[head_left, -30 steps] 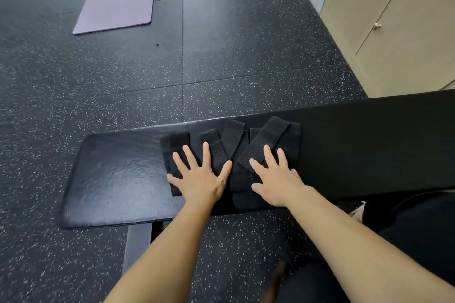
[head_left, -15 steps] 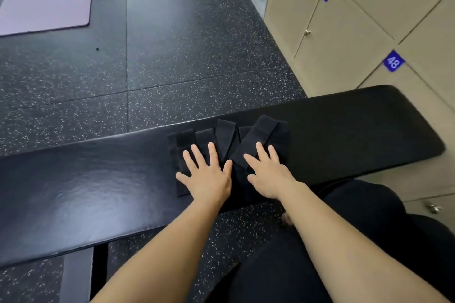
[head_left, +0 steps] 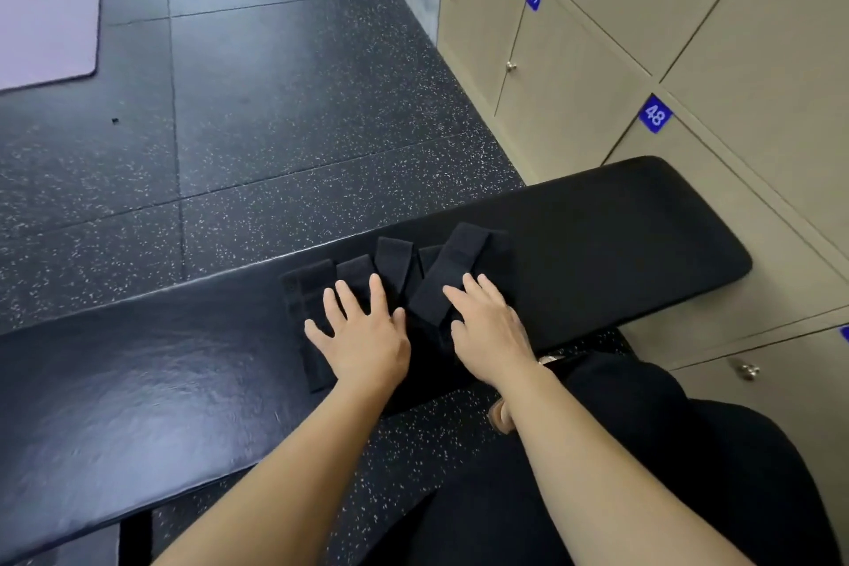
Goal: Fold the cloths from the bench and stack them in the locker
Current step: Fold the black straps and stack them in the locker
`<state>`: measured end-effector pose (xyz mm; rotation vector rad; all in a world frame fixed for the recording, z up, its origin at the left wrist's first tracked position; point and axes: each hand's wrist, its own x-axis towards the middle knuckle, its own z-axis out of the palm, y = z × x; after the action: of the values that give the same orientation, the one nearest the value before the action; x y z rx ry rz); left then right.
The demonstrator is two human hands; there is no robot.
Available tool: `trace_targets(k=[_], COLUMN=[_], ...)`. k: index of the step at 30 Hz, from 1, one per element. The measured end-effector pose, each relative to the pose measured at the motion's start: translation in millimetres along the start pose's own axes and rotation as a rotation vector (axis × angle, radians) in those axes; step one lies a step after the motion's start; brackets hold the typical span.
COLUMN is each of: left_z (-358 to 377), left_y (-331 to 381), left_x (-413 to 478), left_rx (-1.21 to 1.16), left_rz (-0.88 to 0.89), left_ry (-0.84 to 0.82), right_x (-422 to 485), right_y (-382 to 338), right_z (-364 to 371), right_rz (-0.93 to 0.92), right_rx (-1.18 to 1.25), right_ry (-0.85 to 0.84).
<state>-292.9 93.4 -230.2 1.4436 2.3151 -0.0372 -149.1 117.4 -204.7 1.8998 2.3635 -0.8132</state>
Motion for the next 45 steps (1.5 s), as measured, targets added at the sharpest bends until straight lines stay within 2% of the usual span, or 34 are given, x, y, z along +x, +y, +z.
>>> trace_targets(k=[2,4,7,10,13,17,23,26,31,35,39,42,45], left_z=[-5,-9,-13,-16,-14,-8,-1,-7,-23,-29,-17,-4,4], left_y=[6,15,34,52,65,73,75,75,64,50,50,57,63], left_x=[3,9,23,33,41,54,65,64,70,59,31,15,9], left_rx=[0.013,-0.011,-0.091,-0.117,-0.114,-0.106,-0.336,-0.549,-0.678,-0.892,-0.845,-0.693,-0.625], left_rz=[0.099,0.224,0.335,0.378,0.353,0.29,0.258,0.234,0.198,0.106,0.118,0.164,0.152], left_ry=[0.094,0.147,0.095,0.051,0.014,-0.011,-0.024,-0.042,-0.034,-0.141,-0.212,-0.173,-0.119], right_x=[-3,-4,-2,6,17,33,43,42,38,27,17,12,12], right_y=[5,13,30,43,45,45,48,50,57,63,58,49,44], right_z=[-7,-15,-17,-13,-9,-4,-6,-6,-14,-23,-19,-10,-2], right_rz=[0.077,0.241,0.453,0.537,0.536,0.556,0.57,0.545,0.545,0.535,0.517,0.502,0.499], right_rx=[0.102,0.221,0.383,0.526,0.568,0.473,0.469,0.565,0.872,1.008,1.03,0.981,0.941], right_ry=[0.198,0.322,0.361,0.326,0.28,0.195,0.188,0.23,0.332,0.4,0.325,0.237,0.23])
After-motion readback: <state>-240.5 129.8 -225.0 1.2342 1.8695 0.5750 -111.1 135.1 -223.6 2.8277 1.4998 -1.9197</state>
